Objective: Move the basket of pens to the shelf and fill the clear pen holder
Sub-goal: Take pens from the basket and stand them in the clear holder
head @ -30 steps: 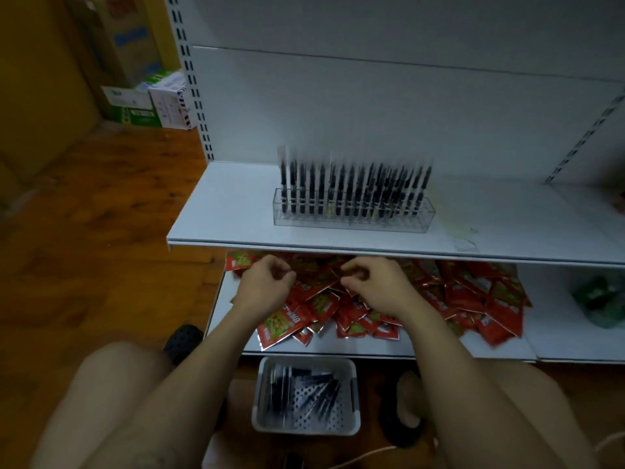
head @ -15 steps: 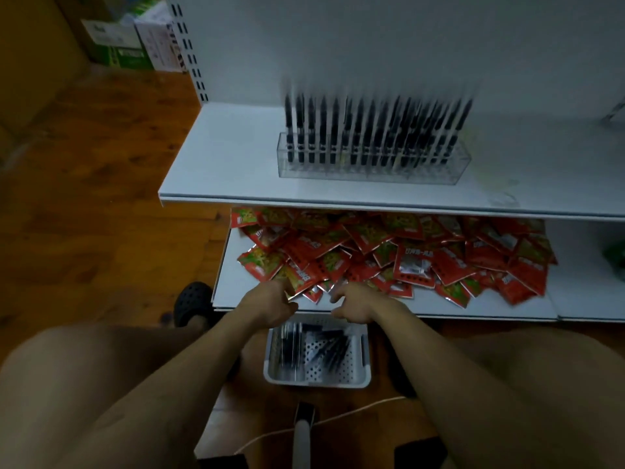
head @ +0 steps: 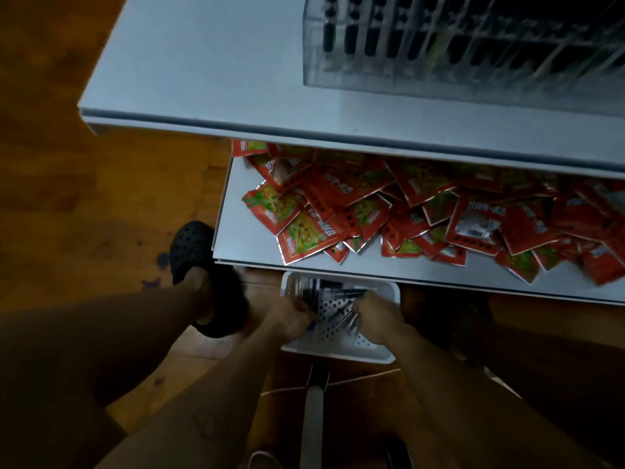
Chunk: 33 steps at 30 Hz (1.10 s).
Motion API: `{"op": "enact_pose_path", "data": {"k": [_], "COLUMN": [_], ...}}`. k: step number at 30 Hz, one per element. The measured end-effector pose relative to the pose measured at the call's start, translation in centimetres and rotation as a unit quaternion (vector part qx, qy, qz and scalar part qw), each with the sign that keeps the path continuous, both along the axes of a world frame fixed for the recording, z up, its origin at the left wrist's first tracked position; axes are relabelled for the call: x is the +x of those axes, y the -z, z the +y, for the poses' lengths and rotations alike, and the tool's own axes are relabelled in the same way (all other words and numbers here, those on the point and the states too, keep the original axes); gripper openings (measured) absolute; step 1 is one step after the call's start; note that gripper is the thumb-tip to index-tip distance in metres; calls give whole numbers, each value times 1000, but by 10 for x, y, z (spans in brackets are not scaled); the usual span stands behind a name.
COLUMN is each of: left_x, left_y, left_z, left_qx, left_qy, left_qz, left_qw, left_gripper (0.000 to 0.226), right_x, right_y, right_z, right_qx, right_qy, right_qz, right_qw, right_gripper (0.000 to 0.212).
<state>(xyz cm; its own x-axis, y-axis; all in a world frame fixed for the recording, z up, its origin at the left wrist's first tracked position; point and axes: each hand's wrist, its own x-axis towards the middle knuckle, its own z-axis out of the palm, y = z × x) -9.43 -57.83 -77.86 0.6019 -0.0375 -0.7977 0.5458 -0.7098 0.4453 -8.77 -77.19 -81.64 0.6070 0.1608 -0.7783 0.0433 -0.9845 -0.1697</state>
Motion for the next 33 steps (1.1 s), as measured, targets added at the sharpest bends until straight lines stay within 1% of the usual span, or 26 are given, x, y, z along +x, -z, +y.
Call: {"op": "enact_pose_path", "data": {"k": [2,4,5,8,10,12,14,16,18,20,22,25,26,29,31,32,33], "left_x": [-5,-6,-5,-5,-5,-5,0,7,16,27,36,44,45,44,41,39,38], "left_y": [12,20,22,28,30,26,18,3,-12,-36,-71,-122,-138,-181,-203,-213,-223], "left_z": [1,3,3,5,5,5,5,4,3,2,0,0,0,-1,-3,-5,-7], "left_qx": [-12,-22,-24,-33,-32,-42,-42,-40,-41,-49,-69,-84,-89,-106,-105,-106,-110], "left_qy": [-23,-54,-72,-133,-152,-155,-156,-162,-161,-152,-149,-117,-105,-86,-72,-69,-69], "left_qz": [15,16,20,32,30,33,31,30,13,-33,-75,-136,-158,-204,-231,-244,-255], "left_qw": [1000,998,997,990,987,986,986,985,986,987,984,980,978,970,965,962,958], "left_gripper": [8,15,17,9,4,4,7,6,14,18,12,15,14,11,13,15,16], "right_x": [6,10,12,14,15,16,19,21,23,22,19,16,15,14,11,10,9], "right_y": [14,27,32,46,49,46,39,25,3,-21,-48,-88,-102,-147,-178,-191,-204], "right_z": [4,10,12,17,16,13,10,7,3,-1,-1,3,5,9,10,11,10], "right_qx": [-19,-40,-56,-93,-93,-77,-54,-16,23,73,134,189,209,278,326,347,361], "right_qy": [-66,-131,-159,-212,-220,-212,-177,-92,-13,66,156,221,230,243,250,252,251], "right_qz": [-17,-15,-5,9,3,-7,-22,-20,-42,-94,-114,-134,-143,-174,-203,-222,-244], "right_qw": [998,990,986,973,971,974,983,995,999,991,972,947,939,913,889,876,865], "right_gripper": [35,46,48,47,46,38,28,23,15,9,13,9,14,45,63,70,72]}}
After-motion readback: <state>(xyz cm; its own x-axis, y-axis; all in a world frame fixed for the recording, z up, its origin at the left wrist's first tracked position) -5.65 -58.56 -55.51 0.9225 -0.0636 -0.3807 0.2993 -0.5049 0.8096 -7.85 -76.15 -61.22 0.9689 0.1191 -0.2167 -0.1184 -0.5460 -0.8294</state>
